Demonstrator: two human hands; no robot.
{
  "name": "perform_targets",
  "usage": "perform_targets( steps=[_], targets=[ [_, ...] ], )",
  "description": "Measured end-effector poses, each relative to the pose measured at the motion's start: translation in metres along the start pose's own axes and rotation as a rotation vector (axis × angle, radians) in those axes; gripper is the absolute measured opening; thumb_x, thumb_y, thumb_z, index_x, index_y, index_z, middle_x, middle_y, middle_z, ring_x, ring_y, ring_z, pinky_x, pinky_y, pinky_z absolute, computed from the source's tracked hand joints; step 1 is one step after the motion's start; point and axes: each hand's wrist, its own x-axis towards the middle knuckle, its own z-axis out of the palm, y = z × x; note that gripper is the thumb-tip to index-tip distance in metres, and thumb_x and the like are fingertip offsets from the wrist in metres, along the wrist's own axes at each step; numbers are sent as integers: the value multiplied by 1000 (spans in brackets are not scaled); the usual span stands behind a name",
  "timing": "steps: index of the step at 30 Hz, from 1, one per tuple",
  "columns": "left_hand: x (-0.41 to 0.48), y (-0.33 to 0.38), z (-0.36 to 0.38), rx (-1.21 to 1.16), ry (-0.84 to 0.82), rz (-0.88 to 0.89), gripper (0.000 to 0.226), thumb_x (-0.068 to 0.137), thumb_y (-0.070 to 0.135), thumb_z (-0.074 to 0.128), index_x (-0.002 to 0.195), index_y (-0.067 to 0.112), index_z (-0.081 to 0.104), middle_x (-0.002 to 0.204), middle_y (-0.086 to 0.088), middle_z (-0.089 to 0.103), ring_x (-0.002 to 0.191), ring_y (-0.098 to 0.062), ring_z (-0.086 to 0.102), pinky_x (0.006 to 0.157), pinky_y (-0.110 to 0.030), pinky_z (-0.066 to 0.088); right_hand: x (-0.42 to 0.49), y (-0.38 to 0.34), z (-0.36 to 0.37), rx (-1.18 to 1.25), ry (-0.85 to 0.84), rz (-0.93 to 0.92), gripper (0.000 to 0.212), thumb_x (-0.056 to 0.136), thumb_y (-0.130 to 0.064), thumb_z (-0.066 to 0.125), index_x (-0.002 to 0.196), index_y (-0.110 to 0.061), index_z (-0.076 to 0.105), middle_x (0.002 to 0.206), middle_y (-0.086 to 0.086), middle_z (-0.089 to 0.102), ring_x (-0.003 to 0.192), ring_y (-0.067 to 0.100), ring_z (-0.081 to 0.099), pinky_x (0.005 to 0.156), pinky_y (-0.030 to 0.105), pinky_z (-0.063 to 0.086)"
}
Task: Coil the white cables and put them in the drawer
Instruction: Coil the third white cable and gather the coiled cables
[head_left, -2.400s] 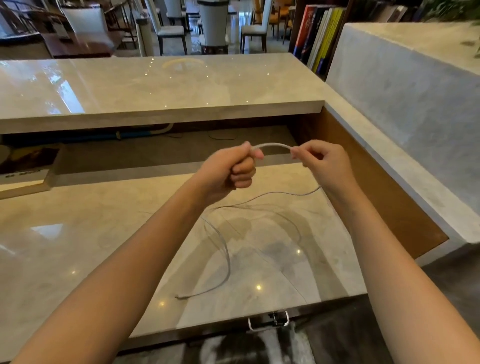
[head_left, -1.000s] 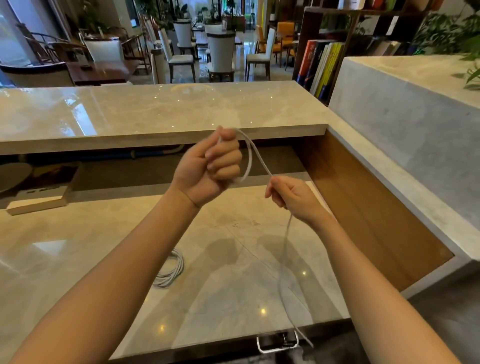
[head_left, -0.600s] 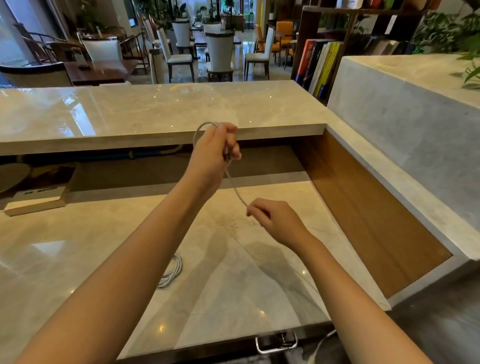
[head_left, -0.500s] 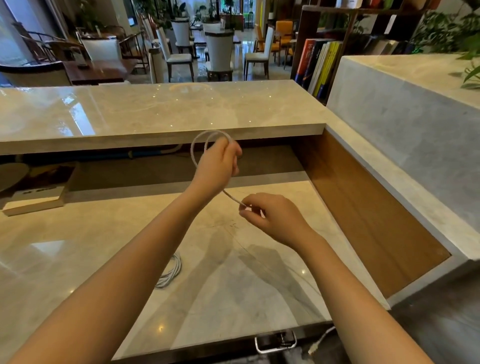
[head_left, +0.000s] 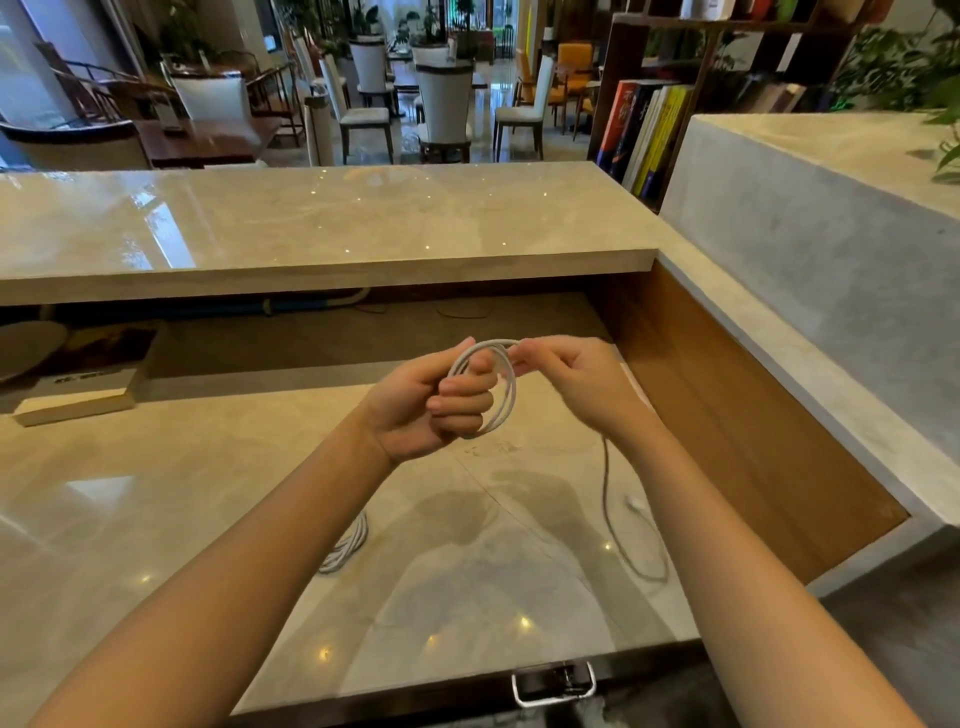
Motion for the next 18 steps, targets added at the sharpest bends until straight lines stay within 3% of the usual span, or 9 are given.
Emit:
perform_targets(
  steps=[2, 4, 7, 10, 13, 18],
  targets=[
    [0, -1, 0, -93, -24, 61, 34, 100, 29, 35, 87, 4, 54, 60, -4, 49, 49, -7, 32, 47, -18, 27, -7, -5, 9, 134, -82, 91, 34, 99, -32, 38, 85, -24, 67, 56, -20, 63, 54, 1, 55, 54, 8, 38],
    [-1, -2, -3, -147, -11, 121, 37, 100, 32, 35, 84, 4, 54, 62, -6, 56, 49, -8, 33, 47, -19, 29, -11, -6, 10, 282, -141, 132, 34, 99, -33, 36, 84, -23, 65, 50, -15, 58, 45, 5, 38, 45, 13, 30],
    [-2, -3, -8, -121, 86, 178, 42, 99, 37, 33, 83, 6, 57, 61, -3, 53, 49, -9, 36, 49, -19, 32, -8, -5, 6, 353, -147, 157, 29, 96, -31, 45, 83, -15, 66, 53, -8, 50, 46, 4, 35, 46, 16, 31],
    [-3, -8, -10, -58, 201, 216, 45, 96, 42, 32, 85, 8, 60, 60, 1, 47, 50, -9, 43, 49, -20, 40, -4, -6, 5, 446, -152, 232, 31, 98, -26, 42, 78, -13, 60, 58, -3, 52, 46, 5, 36, 44, 16, 31],
    [-5, -8, -5, -10, 196, 230, 30, 94, 34, 43, 89, 9, 59, 63, 2, 46, 53, -9, 43, 53, -21, 41, -4, -2, 4, 526, -171, 262, 32, 99, -27, 41, 79, -13, 61, 63, 0, 53, 47, 6, 35, 43, 17, 30],
    [-8, 9, 5, -65, 226, 374, 25, 95, 25, 38, 85, 10, 55, 61, 3, 46, 51, -9, 43, 51, -20, 39, -5, 21, 6, 365, -60, 263, 22, 97, -26, 46, 92, -16, 66, 72, 1, 63, 49, 8, 38, 43, 16, 32]
  ],
)
